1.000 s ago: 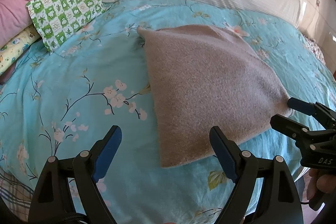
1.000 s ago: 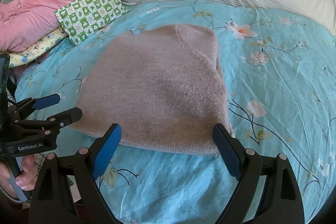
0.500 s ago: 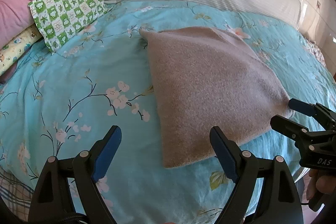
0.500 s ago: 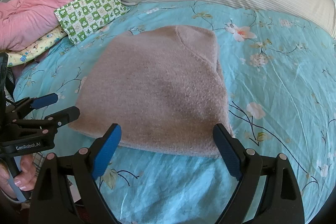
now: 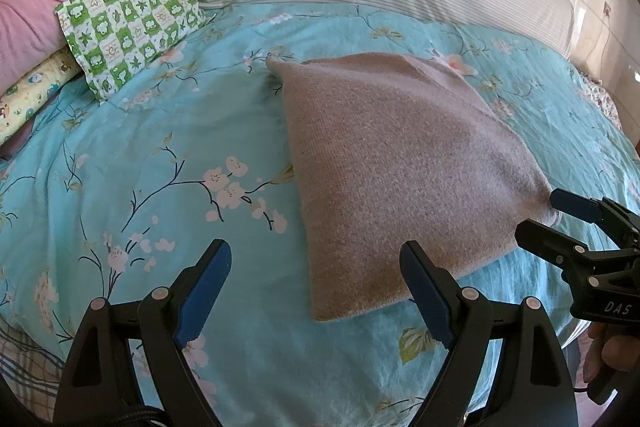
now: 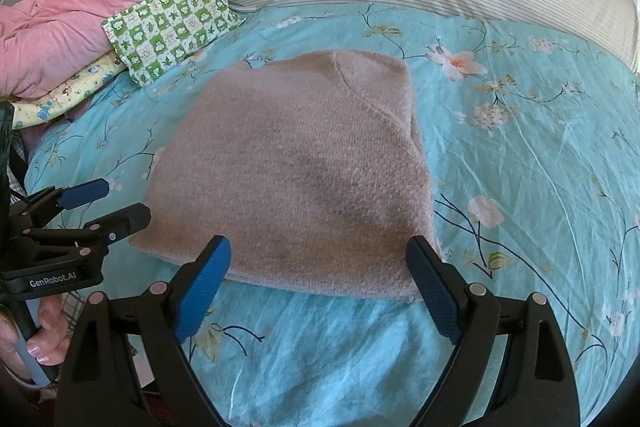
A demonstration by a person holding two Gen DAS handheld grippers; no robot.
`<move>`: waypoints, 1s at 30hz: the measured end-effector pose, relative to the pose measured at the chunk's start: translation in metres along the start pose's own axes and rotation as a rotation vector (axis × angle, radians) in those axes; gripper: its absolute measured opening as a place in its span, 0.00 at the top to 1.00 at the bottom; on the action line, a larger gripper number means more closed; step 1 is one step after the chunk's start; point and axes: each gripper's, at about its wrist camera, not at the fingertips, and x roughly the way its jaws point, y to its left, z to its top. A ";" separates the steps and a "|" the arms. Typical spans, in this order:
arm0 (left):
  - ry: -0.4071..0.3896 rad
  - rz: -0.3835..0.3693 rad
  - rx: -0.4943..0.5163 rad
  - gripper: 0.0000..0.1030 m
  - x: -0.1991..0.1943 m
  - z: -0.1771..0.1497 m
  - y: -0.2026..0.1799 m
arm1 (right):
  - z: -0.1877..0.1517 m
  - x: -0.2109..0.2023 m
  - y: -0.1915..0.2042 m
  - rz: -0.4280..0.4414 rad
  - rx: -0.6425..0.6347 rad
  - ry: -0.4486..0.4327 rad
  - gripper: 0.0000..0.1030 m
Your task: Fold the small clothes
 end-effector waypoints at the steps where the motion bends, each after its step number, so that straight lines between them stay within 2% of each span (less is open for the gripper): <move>1: 0.000 0.001 -0.001 0.16 0.000 0.000 0.000 | 0.000 0.000 0.000 0.000 -0.001 0.000 0.13; 30: -0.011 -0.002 0.004 0.16 -0.002 0.004 -0.004 | 0.001 -0.005 0.011 -0.003 0.001 -0.014 0.13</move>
